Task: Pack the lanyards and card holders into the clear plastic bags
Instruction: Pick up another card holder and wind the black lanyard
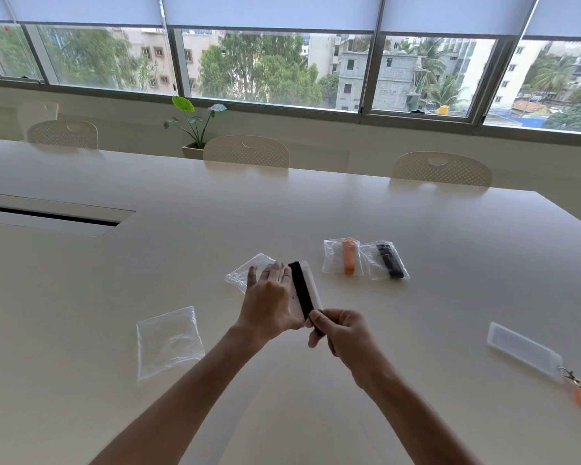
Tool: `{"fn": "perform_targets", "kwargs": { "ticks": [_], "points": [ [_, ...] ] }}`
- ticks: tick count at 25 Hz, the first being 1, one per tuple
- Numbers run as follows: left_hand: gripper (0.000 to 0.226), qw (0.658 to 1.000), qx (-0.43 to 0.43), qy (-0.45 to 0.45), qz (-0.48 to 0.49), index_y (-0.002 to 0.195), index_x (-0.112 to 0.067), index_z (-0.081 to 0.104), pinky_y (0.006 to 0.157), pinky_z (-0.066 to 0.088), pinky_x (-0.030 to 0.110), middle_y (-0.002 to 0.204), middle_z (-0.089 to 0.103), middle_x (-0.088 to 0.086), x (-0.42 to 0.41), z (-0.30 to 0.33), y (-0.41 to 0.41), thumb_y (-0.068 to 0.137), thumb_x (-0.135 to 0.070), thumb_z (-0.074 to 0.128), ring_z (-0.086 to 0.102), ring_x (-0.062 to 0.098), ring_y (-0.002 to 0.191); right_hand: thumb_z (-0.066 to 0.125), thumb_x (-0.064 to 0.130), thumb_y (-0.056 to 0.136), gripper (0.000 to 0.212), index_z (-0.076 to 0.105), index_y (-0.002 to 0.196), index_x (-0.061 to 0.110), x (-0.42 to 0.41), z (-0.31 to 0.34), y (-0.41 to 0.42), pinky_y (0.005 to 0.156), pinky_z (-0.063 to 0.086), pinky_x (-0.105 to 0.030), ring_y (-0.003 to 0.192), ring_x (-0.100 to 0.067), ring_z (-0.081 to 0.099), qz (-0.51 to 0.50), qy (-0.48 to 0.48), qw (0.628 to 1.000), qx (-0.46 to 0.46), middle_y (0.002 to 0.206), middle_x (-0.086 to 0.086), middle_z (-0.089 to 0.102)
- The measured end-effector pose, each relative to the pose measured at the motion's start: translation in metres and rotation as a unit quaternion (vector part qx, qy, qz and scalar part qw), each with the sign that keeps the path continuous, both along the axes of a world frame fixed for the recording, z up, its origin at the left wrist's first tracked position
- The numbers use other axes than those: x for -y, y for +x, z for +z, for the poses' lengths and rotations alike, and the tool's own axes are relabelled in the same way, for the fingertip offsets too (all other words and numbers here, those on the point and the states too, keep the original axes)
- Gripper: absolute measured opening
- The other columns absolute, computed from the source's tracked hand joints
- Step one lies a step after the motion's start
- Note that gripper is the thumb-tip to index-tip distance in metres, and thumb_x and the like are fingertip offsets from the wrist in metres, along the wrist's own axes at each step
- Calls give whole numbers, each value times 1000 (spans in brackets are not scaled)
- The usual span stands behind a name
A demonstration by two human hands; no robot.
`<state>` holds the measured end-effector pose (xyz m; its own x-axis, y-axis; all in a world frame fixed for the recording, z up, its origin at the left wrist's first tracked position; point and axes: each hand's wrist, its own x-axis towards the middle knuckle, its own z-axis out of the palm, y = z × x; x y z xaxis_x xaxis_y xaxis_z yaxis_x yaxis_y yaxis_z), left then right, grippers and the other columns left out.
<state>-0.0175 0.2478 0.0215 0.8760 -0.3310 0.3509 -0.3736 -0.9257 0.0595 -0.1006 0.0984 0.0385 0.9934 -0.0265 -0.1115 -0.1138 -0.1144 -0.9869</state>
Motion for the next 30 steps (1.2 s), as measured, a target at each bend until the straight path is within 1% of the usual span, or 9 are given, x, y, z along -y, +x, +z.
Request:
{"fn": "perform_targets", "kwargs": {
  "ticks": [4,9,13,17,21,23,25,27,30],
  "points": [
    [114,999,-10,-1,-43,147,-7,24,117,1,44,153,28,12,3,-4,-9,60,-66,69,19,20,143,57,13,94,27,71,72,5,7,19,14,36,26,-14,32,-4,33,-40,51,997,45,59,-10,69],
    [112,995,-2,-27,-92,146,-7,26,116,-3,40,154,28,12,9,2,-15,60,-65,69,18,20,144,59,11,92,25,70,70,7,11,15,34,42,36,-16,38,-3,45,-74,12,994,82,58,-4,68],
    [111,993,6,-22,-113,145,-6,29,116,-1,42,153,29,13,8,5,-17,59,-64,69,20,21,144,68,12,85,20,71,67,21,16,5,44,57,44,-26,49,-1,52,-86,-89,986,110,59,7,67],
    [111,992,3,-4,-123,145,-6,28,118,0,43,153,29,14,3,1,-20,60,-65,68,20,23,144,76,15,74,25,67,71,38,22,1,49,58,43,-20,54,3,54,-97,-217,961,143,66,19,66],
    [113,990,3,8,-141,145,-5,29,117,-4,40,152,30,14,0,-1,-23,59,-65,71,21,23,144,80,17,70,30,65,88,37,29,2,53,63,44,-20,70,-2,58,-74,-303,934,176,91,16,61],
    [112,989,5,14,-149,145,-6,28,117,-6,38,153,29,14,-4,1,-23,59,-65,71,19,23,144,81,14,70,43,63,106,29,33,5,57,65,45,-19,76,-7,60,-48,-290,942,163,100,14,58],
    [111,987,10,25,-158,146,-8,27,117,-8,39,154,28,12,-9,3,-22,61,-65,70,17,23,145,77,5,74,47,61,116,19,34,11,61,63,46,-14,69,-8,58,5,-214,970,119,100,5,60],
    [110,985,12,41,-168,147,-9,26,117,-6,41,155,25,11,-14,5,-21,63,-66,69,14,21,145,70,-4,79,36,63,113,6,35,15,65,55,45,-12,61,-10,52,65,-149,983,81,93,-5,62],
    [111,982,0,48,-183,149,-12,22,118,-4,43,158,17,5,-21,7,-21,64,-68,68,4,17,147,68,-5,81,25,67,106,0,35,18,67,53,45,-17,64,-14,52,105,-129,983,72,81,-4,64]
  ]
}}
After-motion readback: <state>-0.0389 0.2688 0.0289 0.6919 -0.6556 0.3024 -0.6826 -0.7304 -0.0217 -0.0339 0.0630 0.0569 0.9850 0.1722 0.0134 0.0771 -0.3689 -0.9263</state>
